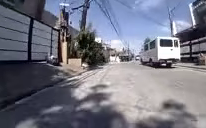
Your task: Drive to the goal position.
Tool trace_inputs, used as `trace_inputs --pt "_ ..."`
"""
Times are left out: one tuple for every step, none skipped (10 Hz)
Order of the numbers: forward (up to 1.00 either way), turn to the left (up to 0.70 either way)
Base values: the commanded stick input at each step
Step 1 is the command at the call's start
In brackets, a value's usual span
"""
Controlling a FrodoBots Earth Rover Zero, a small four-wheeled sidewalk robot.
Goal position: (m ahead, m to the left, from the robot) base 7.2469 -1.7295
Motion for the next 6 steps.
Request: trace_inputs --pt "1.0 -0.31" --pt "1.0 0.02" --pt "1.0 0.03" --pt "1.0 0.03" --pt "1.0 0.03" --pt "1.0 0.03"
